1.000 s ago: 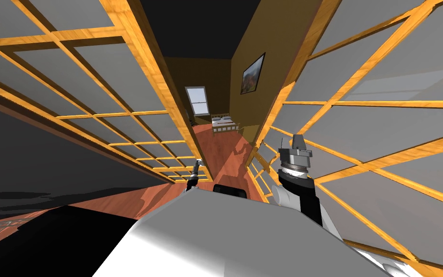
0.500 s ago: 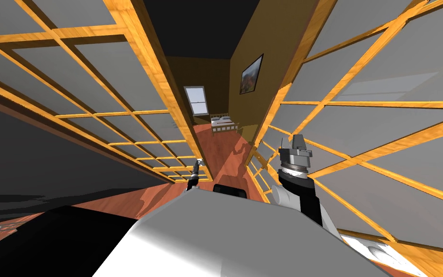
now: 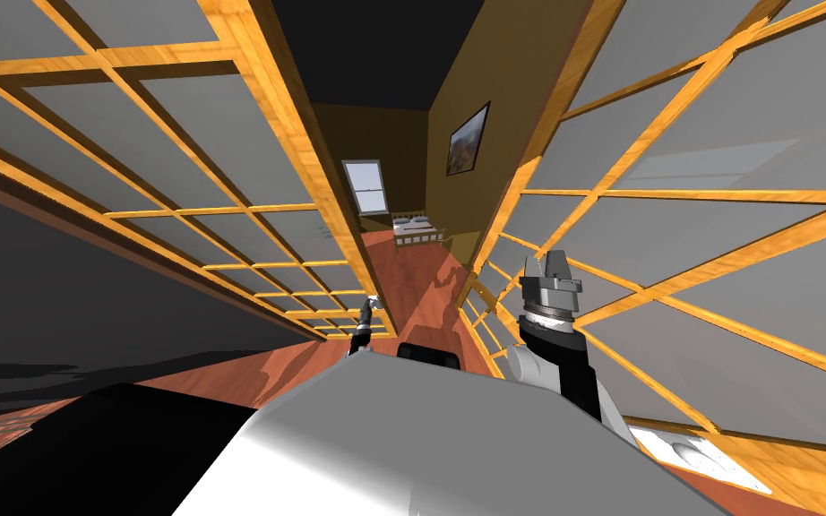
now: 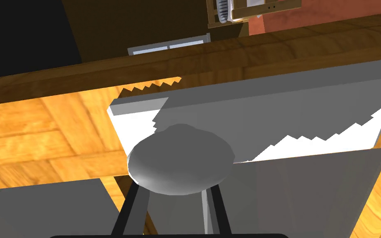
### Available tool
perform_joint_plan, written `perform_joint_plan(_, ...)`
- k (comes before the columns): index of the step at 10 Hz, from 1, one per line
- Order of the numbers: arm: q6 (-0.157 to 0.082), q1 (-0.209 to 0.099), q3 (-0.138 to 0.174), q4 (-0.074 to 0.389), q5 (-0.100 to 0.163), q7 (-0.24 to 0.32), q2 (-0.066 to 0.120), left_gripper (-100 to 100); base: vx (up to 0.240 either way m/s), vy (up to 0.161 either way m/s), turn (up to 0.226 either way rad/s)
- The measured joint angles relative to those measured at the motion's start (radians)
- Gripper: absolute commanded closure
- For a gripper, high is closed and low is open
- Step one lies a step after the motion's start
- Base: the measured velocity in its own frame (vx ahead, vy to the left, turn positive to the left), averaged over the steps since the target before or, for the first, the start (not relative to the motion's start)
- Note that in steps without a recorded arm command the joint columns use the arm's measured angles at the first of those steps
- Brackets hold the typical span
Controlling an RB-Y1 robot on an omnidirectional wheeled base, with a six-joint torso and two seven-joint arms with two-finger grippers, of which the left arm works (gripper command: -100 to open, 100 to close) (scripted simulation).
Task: Pull the door open
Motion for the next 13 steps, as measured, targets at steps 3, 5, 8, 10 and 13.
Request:
perform_joint_plan(3, 0.013, 0.007, -0.012, -0.019, 0.022, 0.041, 0.004, 100, -0.031, 0.016, -0.037)
perform_joint_plan(5, -0.001, 0.000, -0.023, 0.000, 0.041, 0.079, 0.005, 100, -0.030, 0.009, -0.011)
perform_joint_plan(8, 0.010, 0.004, -0.033, -0.012, 0.065, 0.117, 0.004, 100, -0.029, 0.007, -0.031)
perform_joint_plan(10, 0.021, 0.014, -0.037, -0.029, 0.067, 0.123, 0.003, 100, -0.009, 0.007, -0.017)
perform_joint_plan(13, 0.003, -0.009, -0.046, 0.007, 0.090, 0.167, 0.006, 100, -0.017, 0.003, -0.011)
